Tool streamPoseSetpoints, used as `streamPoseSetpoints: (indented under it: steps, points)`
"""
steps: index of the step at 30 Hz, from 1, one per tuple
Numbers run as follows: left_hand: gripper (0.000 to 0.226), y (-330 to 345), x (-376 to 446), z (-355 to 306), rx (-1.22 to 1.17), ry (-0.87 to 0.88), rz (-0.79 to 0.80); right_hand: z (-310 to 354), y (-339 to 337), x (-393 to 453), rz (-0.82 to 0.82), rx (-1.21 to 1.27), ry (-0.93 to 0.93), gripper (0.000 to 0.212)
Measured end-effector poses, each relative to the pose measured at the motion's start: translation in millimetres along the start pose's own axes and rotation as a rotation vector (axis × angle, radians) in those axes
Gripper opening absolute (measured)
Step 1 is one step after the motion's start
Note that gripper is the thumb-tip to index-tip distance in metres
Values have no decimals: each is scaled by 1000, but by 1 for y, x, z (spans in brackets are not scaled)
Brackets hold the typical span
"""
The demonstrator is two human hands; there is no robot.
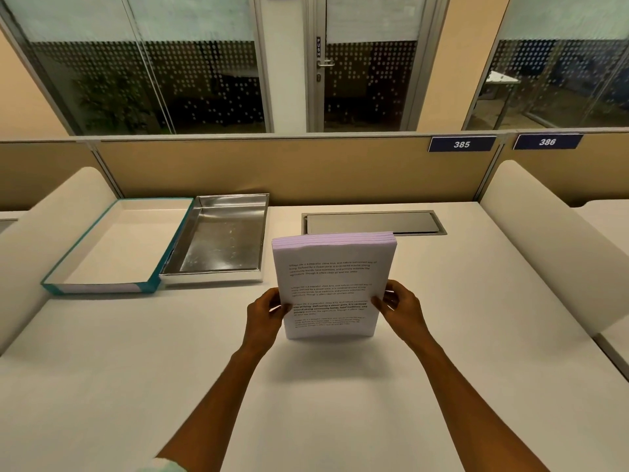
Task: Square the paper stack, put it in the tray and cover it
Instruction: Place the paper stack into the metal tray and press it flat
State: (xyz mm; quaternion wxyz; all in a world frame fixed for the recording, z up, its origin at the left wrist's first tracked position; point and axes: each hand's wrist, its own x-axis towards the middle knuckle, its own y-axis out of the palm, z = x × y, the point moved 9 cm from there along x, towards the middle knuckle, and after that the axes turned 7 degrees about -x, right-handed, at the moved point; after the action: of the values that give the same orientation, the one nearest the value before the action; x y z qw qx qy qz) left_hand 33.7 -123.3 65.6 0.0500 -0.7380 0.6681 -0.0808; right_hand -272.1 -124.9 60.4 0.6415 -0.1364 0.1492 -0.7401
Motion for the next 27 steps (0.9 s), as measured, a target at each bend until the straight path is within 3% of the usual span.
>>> streamPoseSetpoints:
  steps: [16, 27]
  points:
    - [30, -6, 21, -19, 80, 13, -1, 20, -10, 25, 77, -122, -30, 24]
    - [37, -30, 45, -36, 20, -121, 71, 61, 8, 51, 273, -32, -30, 38]
